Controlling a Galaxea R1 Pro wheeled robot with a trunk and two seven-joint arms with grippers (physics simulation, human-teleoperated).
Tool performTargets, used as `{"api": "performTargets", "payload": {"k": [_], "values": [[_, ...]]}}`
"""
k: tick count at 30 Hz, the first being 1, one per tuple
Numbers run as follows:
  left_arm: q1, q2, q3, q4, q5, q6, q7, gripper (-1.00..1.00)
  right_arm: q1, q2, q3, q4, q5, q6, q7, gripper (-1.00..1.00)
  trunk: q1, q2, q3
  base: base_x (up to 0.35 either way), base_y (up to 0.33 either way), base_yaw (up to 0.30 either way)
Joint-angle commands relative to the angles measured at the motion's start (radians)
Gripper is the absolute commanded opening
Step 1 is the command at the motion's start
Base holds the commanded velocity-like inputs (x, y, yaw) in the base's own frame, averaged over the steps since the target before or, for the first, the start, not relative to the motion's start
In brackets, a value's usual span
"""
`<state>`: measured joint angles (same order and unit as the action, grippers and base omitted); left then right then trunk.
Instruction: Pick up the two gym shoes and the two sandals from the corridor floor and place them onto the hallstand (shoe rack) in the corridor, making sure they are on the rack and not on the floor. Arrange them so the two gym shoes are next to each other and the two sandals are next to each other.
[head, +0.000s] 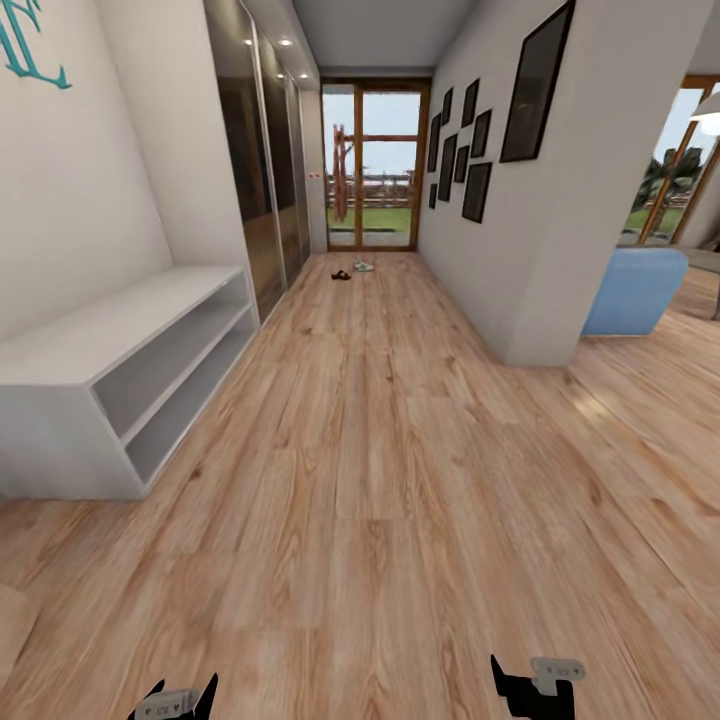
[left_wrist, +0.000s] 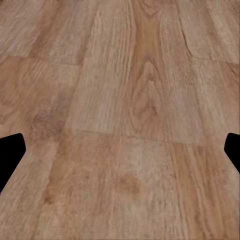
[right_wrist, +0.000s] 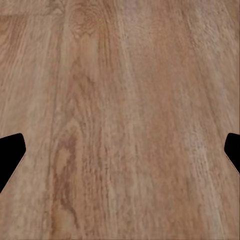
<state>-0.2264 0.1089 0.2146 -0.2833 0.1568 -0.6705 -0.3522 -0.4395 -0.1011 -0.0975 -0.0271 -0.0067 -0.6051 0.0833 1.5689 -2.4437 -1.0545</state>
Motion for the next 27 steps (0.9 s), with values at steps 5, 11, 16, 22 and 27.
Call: {"api": "performTargets", "payload": {"k": [5,11,16,22,27], "values": [[-0.001,0.0,0.002,0.001,0.01,0.0,-0.011,1.0,0.0,0.0,-0.008,0.001,-0.001,-0.003,0.009,1.0,0.0,0.0,-0.001,0.338,0.0,0.0],[-0.001,-0.001,0.002,0.001,0.01,0.0,-0.01,1.0,0.003,0.0,-0.008,0.001,-0.001,-0.003,0.009,1.0,0.0,0.0,-0.001,0.338,0.0,0.0],[-0.001,-0.001,0.002,0.001,0.01,0.0,-0.011,1.0,0.003,0.0,-0.008,0.001,-0.001,-0.003,0.009,1.0,0.0,0.0,-0.001,0.338,0.0,0.0],[-0.001,-0.001,0.002,0.001,0.01,0.0,-0.011,1.0,0.004,0.0,-0.008,0.001,-0.001,-0.003,0.009,1.0,0.0,0.0,-0.001,0.338,0.0,0.0],[-0.001,-0.001,0.002,0.001,0.01,0.0,-0.011,1.0,0.004,0.0,-0.008,0.001,-0.002,-0.003,0.009,1.0,0.0,0.0,-0.001,0.338,0.0,0.0]]}}
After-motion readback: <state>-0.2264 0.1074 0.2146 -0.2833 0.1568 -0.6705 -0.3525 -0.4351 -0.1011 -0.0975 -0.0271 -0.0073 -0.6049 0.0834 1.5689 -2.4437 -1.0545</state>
